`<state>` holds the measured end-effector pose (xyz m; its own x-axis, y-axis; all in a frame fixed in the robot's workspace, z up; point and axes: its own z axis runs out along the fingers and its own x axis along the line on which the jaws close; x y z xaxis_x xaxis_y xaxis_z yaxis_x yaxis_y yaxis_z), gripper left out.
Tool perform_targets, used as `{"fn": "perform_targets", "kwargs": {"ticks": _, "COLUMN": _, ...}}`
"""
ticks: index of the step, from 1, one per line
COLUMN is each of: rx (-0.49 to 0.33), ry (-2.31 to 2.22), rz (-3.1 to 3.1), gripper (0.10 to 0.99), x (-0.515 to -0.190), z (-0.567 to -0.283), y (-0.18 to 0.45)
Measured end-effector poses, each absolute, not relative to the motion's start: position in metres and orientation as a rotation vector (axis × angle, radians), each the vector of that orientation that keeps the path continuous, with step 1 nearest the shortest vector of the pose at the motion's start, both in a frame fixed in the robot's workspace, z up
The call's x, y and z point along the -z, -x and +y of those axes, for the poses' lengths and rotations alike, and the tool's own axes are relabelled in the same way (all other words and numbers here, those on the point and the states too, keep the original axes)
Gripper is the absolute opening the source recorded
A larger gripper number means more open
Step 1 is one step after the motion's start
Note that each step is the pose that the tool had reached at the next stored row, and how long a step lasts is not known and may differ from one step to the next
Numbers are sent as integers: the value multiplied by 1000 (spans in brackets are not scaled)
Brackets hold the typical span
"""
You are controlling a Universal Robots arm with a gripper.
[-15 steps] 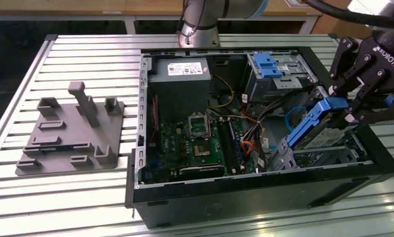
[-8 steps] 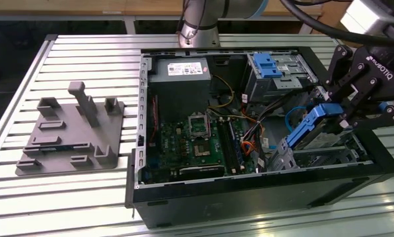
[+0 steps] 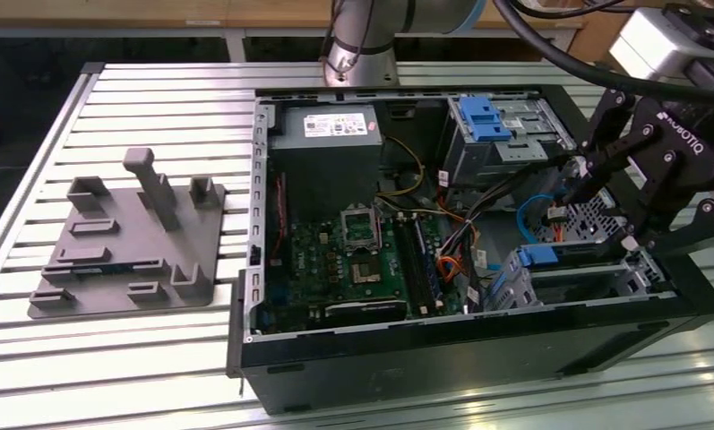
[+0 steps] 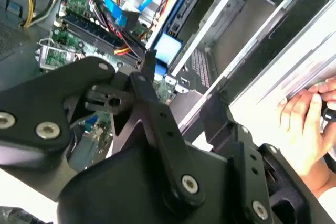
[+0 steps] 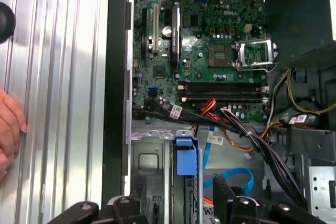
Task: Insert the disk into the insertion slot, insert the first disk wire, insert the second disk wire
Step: 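Insert the disk into the insertion slot, then insert the first disk wire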
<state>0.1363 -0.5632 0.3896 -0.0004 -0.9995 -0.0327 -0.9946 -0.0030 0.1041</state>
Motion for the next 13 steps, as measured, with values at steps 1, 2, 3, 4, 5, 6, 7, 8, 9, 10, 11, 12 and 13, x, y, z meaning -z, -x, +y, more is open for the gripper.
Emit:
{"fn": "perform_targets", "kwargs": {"ticks": 1, "rx": 150, "ry": -2184, "rz": -2182, "gripper": 616, "x": -390, "z": -563, "y": -136}}
{"fn": "perform_targets", "kwargs": {"ticks": 2, "rx": 149, "ry": -2184, "rz": -2181, "gripper": 616, "x": -389, "z": -563, "y": -136}}
{"fn": "perform_targets", "kwargs": {"ticks": 3, "rx": 149, "ry": -2184, "rz": -2181, "gripper": 616, "x": -389, "z": -563, "y": -136}}
{"fn": "perform_targets", "kwargs": {"ticks": 4, "rx": 149, "ry": -2184, "rz": -2181, "gripper": 616, "x": -389, "z": -563, "y": -136}}
{"fn": "perform_targets", "kwargs": {"ticks": 5, "rx": 149, "ry": -2184, "rz": -2181, "gripper": 616, "x": -389, "z": -563, "y": -136}}
{"fn": "perform_targets", "kwargs": {"ticks": 6, "rx": 146, "ry": -2183, "rz": -2180, "gripper": 616, "x": -389, "z": -563, "y": -136}}
{"fn": "perform_targets", "kwargs": {"ticks": 7, "rx": 144, "ry": -2182, "rz": -2179, "gripper": 616, "x": -389, "z": -563, "y": -136}}
{"fn": "perform_targets", "kwargs": {"ticks": 8, "rx": 144, "ry": -2182, "rz": -2179, "gripper": 616, "x": -389, "z": -563, "y": -136}}
{"fn": "perform_targets", "kwargs": {"ticks": 9, "rx": 143, "ry": -2182, "rz": -2179, "gripper": 616, "x": -389, "z": -563, "y": -136}}
{"fn": "perform_targets", "kwargs": {"ticks": 10, "rx": 143, "ry": -2182, "rz": -2179, "gripper": 616, "x": -389, "z": -563, "y": -136}}
{"fn": "perform_targets", "kwargs": {"ticks": 11, "rx": 143, "ry": -2182, "rz": -2179, "gripper": 616, "x": -389, "z": -563, "y": -136}}
{"fn": "perform_targets", "kwargs": {"ticks": 12, "rx": 143, "ry": -2182, "rz": -2179, "gripper": 616, "x": -389, "z": -563, "y": -136}}
{"fn": "perform_targets", "kwargs": {"ticks": 13, "rx": 143, "ry": -2182, "rz": -2179, "gripper": 616, "x": -389, "z": -563, "y": -136}}
